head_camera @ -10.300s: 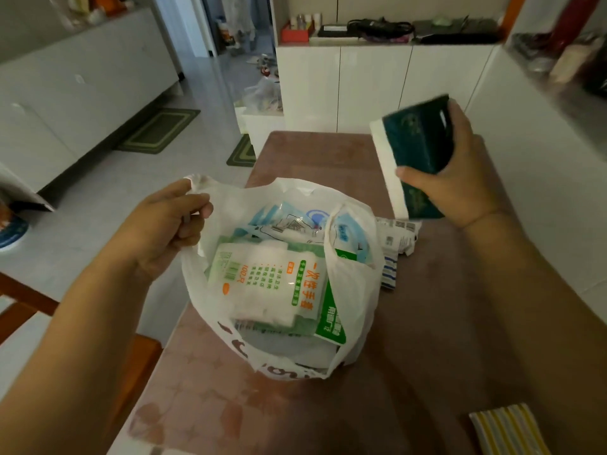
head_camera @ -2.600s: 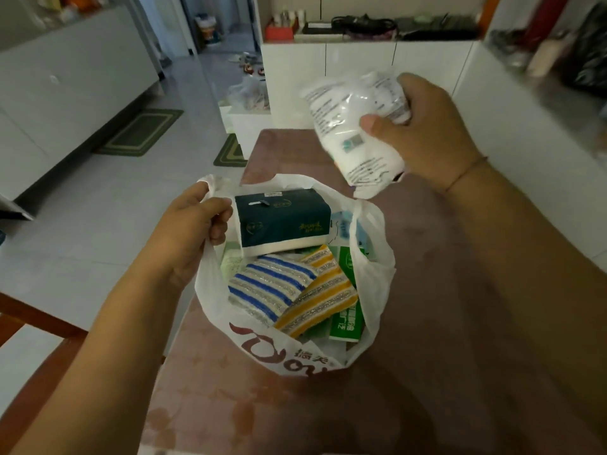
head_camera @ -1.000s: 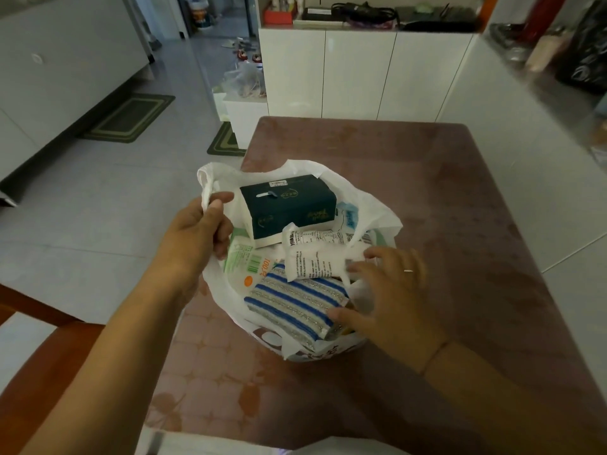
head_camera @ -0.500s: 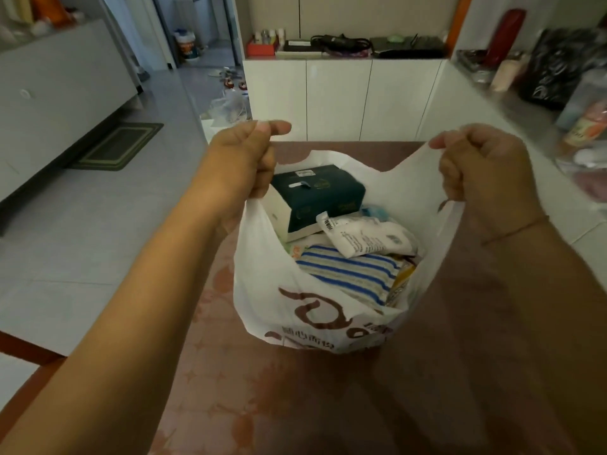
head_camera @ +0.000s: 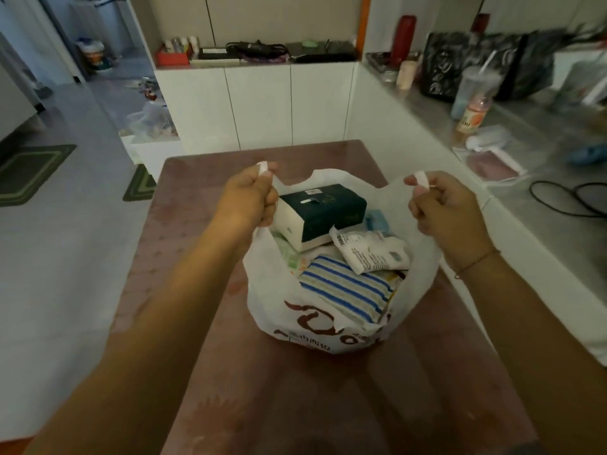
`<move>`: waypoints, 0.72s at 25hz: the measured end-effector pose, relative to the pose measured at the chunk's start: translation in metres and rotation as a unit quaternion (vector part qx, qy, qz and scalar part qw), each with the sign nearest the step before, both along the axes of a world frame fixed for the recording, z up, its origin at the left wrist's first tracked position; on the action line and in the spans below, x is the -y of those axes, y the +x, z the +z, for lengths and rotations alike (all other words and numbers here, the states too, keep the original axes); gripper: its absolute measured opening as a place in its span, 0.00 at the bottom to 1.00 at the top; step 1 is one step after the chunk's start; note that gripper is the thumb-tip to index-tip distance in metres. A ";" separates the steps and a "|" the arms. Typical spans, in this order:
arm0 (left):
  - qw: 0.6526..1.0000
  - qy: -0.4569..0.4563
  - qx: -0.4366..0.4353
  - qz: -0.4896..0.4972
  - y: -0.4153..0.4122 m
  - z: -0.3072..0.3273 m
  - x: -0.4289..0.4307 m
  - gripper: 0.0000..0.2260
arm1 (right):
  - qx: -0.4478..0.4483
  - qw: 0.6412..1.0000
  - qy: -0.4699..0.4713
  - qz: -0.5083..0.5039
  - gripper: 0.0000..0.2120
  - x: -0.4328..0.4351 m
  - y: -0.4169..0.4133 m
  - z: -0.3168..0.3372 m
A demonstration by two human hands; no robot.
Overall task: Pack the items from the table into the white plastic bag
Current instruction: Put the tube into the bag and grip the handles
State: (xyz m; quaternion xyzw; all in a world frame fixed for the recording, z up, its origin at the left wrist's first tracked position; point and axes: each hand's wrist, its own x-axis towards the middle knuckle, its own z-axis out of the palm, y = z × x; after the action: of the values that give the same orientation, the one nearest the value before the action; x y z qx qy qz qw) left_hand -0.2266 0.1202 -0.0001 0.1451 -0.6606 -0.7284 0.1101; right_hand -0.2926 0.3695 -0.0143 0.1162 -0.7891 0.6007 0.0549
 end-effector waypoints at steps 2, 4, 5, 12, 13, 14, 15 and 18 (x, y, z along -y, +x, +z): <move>1.000 -0.026 0.001 -0.001 -0.004 -0.010 -0.004 0.14 | -0.001 0.998 0.044 0.038 0.11 -0.003 0.007 -0.019; 0.992 -0.121 0.012 -0.032 0.005 -0.020 -0.010 0.20 | 0.009 0.973 0.204 0.111 0.23 0.000 0.021 -0.050; 0.982 -0.177 0.011 -0.069 0.013 -0.029 -0.016 0.25 | 0.013 0.938 0.311 0.156 0.32 0.002 0.028 -0.067; 0.686 -0.674 0.037 -0.273 0.026 -0.137 -0.040 0.53 | -0.003 0.854 0.484 0.190 0.44 0.009 0.022 -0.114; 0.679 -0.684 0.039 -0.264 0.023 -0.143 -0.039 0.52 | 0.005 0.850 0.492 0.189 0.44 0.010 0.021 -0.115; 0.673 -0.690 0.033 -0.265 0.022 -0.150 -0.039 0.50 | 0.007 0.846 0.499 0.187 0.45 0.010 0.021 -0.117; 0.664 -0.695 0.033 -0.275 0.022 -0.153 -0.041 0.49 | 0.014 0.840 0.509 0.189 0.45 0.012 0.022 -0.119; 0.659 -0.687 0.068 -0.300 0.017 -0.150 -0.039 0.52 | 0.034 0.837 0.510 0.197 0.45 0.018 0.020 -0.118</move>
State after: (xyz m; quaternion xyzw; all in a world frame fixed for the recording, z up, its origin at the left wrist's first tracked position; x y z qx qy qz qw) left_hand -0.2094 0.1588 -0.1500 -0.1286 -0.9863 -0.0492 -0.0913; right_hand -0.2730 0.3518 -0.1321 0.2604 -0.9454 0.1150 -0.1589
